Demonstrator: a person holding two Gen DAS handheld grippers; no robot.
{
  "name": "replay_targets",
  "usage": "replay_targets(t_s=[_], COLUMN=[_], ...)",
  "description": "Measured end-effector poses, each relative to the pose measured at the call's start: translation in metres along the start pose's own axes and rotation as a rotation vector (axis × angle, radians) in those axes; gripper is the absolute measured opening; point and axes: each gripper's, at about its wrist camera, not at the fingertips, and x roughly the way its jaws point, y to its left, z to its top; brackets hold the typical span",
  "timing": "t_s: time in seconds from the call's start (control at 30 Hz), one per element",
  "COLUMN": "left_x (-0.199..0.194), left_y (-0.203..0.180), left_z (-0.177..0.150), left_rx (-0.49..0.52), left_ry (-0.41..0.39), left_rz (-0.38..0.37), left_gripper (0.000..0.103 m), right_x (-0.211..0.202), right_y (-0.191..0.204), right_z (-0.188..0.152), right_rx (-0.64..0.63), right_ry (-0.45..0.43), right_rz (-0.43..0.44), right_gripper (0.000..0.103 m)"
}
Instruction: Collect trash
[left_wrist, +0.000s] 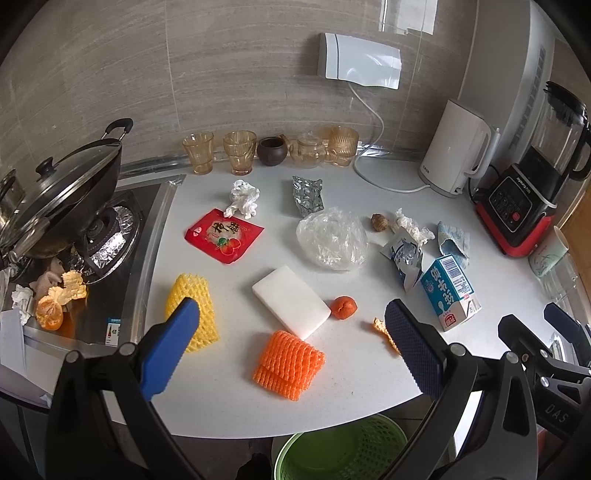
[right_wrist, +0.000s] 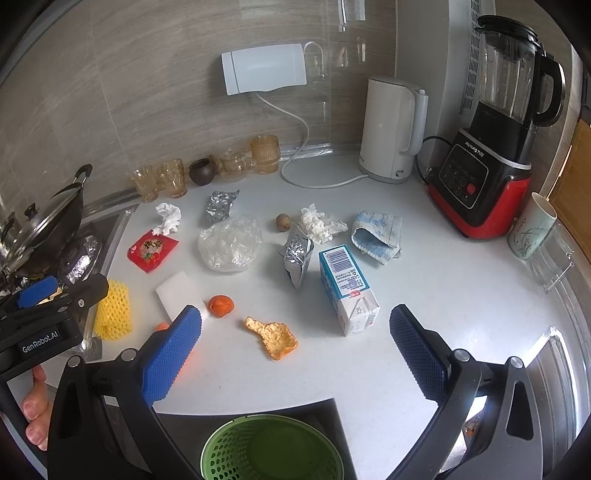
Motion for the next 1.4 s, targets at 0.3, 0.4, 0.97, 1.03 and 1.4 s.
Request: replay_targets(t_s=[0.3,0.4,0.97,1.03,1.4], left_x=[0.002,0.002,0.017,0.023,0.086], left_y=[-0.001,-0.001,0.006,0.016,0.091], left_z=[0.001,0.001,0.000,-0.002,-0.013], left_rx=[0.001,0.000,0.028,0.030,0.050], left_ry=[0.001,0.002,0.023,0.033,0.105], left_rz=[-0.001,-0.002,-0.011,-0.021,0.023], left_gripper=[0.096,0.096,0.096,0.096,0.096], right_x=[0.002,0.003,0.023,0.031,0.090], right_y=[0.000,0.000,0.008,0.015,0.066], right_z=[0.000,0.000,0.000,-0.001,-0.022], right_rx=[-0.001,0.000,-0.006,-0.019,-0.073], right_ry=[0.004,0.005,0.031,0.045,0.134], right_rz=[-0.003,-0.003,0.045,0.057,0.075], right_gripper=[0.101,0.101,0.101,0.101,0.101])
